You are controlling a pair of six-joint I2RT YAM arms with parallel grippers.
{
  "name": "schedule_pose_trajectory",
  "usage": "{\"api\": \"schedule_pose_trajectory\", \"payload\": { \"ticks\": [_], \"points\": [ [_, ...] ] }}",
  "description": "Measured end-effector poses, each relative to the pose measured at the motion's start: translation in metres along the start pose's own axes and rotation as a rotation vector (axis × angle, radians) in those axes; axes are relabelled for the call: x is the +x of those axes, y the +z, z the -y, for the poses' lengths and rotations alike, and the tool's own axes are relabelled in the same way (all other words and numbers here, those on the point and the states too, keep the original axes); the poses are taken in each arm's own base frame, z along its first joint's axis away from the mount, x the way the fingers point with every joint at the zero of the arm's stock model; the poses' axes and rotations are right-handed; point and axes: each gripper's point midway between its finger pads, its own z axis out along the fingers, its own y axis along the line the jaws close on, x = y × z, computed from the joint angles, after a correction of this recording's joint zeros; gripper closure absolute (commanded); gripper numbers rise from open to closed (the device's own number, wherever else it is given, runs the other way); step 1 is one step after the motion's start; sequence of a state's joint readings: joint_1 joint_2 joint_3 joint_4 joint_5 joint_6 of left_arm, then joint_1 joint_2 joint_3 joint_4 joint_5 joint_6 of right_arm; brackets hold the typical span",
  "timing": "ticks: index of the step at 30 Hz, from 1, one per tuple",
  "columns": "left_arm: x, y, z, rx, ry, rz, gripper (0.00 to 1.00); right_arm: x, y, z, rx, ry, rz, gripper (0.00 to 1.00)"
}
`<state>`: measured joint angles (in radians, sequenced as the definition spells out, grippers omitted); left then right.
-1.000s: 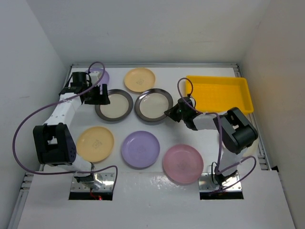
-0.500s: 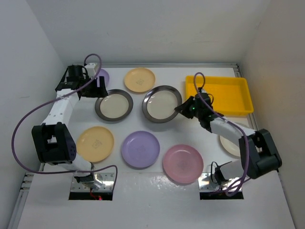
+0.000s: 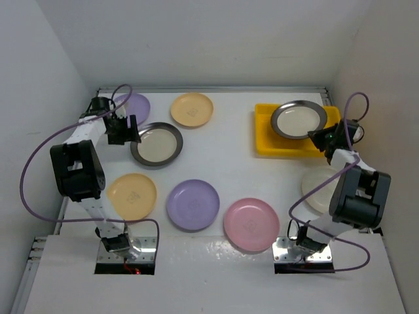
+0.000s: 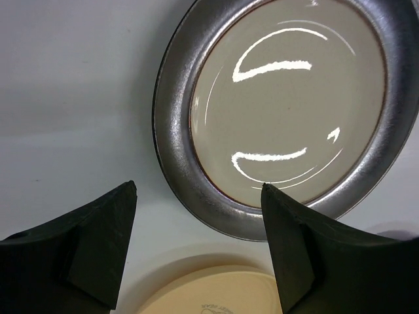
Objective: Place the plates into the plastic bin on the countertop
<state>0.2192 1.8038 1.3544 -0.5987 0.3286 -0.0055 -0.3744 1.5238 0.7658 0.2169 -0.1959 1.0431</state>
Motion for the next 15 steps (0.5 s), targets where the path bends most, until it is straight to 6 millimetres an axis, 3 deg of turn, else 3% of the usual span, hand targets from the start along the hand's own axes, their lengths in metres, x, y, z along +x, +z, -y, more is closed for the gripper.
{"api": "schedule_pose_trajectory", "payload": {
  "ticks": [6, 7, 8, 13, 15],
  "points": [
    [0.018, 0.017, -0.007, -0.004, -0.036, -0.065, 0.24, 0.022, 0.019, 0.026, 0.063, 0.021, -0.134, 1.00],
    [0.020, 0.019, -0.007, -0.003, -0.039, -0.072, 0.24, 0.024, 0.020, 0.028, 0.068, 0.023, -0.144, 0.81],
    [0.022, 0.021, -0.008, -0.002, -0.043, -0.080, 0.24, 0.025, 0.024, 0.032, 0.081, 0.030, -0.159, 0.72],
    [0.042, 0.039, -0.010, 0.011, -0.077, -0.136, 0.24, 0.010, 0.038, 0.025, 0.066, -0.007, -0.188, 0.34],
    [0.048, 0.047, -0.011, 0.018, -0.092, -0.155, 0.27, 0.001, 0.039, 0.017, 0.055, -0.055, -0.187, 0.27]
  ]
}}
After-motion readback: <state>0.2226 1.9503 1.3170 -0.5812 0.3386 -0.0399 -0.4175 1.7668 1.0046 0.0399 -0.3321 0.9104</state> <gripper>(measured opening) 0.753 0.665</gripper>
